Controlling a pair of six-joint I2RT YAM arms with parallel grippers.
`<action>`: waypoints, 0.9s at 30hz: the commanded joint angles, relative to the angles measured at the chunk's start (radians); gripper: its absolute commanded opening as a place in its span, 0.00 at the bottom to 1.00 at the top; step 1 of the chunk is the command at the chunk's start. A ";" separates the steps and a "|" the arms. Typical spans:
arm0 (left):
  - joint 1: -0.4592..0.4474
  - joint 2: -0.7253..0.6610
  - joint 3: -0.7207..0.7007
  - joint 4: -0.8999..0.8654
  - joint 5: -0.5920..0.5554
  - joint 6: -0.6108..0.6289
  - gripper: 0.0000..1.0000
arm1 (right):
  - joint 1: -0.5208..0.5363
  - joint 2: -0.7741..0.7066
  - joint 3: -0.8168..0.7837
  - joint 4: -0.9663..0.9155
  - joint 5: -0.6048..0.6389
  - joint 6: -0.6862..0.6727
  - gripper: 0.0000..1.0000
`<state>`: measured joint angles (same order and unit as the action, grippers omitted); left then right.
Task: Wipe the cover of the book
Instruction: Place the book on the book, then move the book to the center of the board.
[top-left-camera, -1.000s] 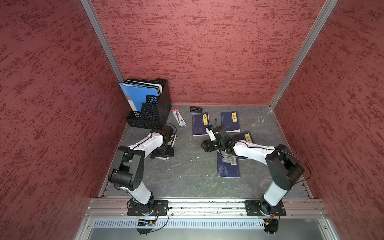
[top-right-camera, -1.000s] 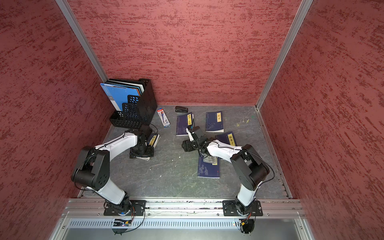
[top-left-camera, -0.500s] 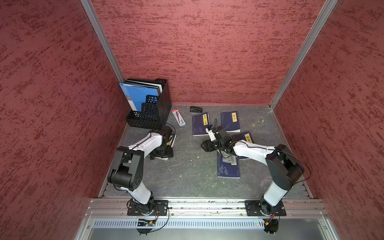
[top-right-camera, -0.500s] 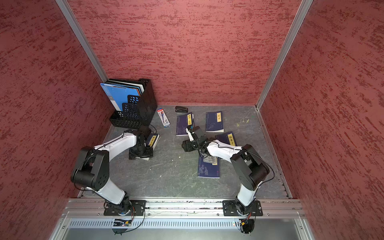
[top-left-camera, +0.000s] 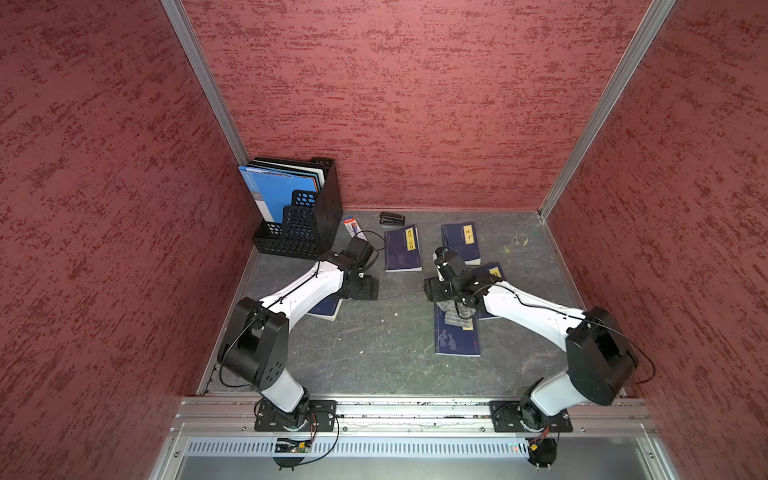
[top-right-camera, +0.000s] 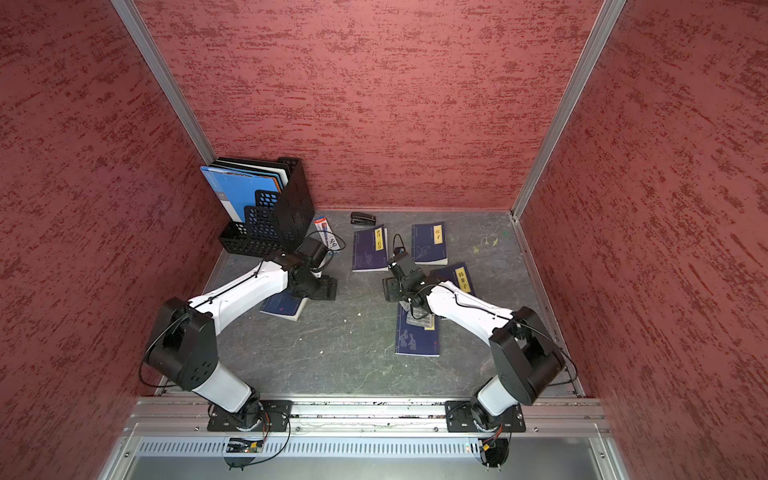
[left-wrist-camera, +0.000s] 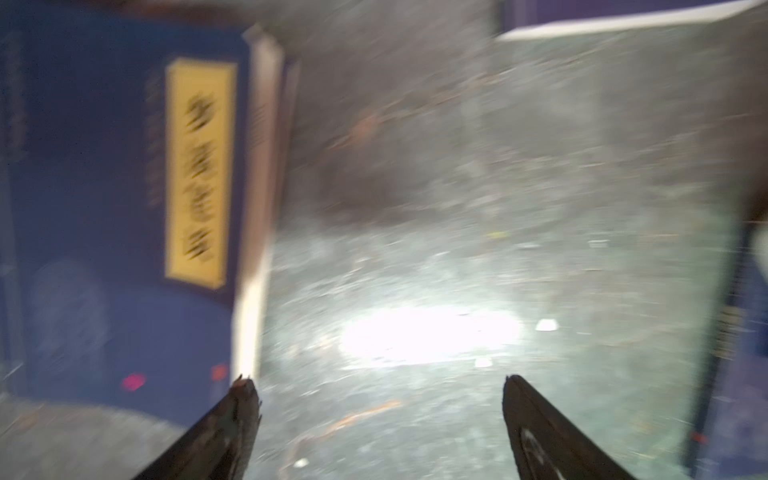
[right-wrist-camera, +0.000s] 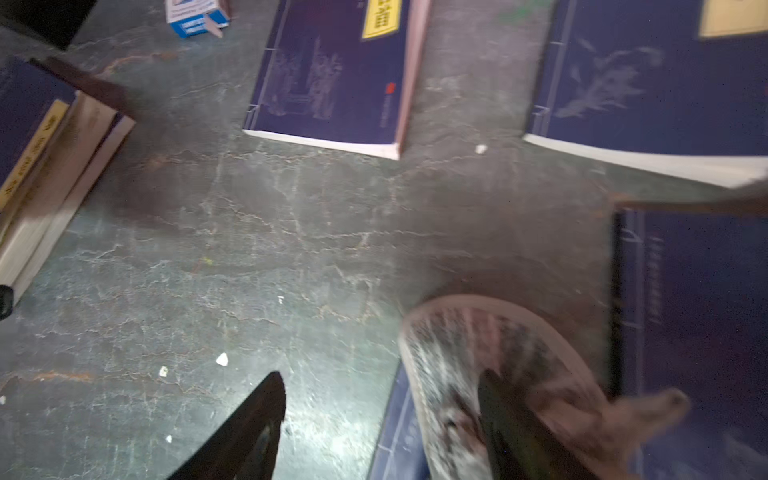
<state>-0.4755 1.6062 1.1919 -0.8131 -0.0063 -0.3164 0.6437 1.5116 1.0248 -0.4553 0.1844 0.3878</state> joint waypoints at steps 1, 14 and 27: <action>-0.016 0.025 0.024 0.104 0.094 0.013 0.93 | -0.006 -0.053 -0.016 -0.168 0.150 0.103 0.74; -0.002 0.031 -0.005 0.189 0.181 0.054 0.92 | -0.054 -0.196 -0.291 -0.105 -0.006 0.247 0.74; 0.059 -0.018 -0.058 0.215 0.236 0.050 0.92 | -0.116 -0.183 -0.464 0.118 -0.226 0.254 0.77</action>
<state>-0.4267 1.6222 1.1446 -0.6250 0.2081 -0.2794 0.5377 1.3174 0.5785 -0.4267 0.0429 0.6327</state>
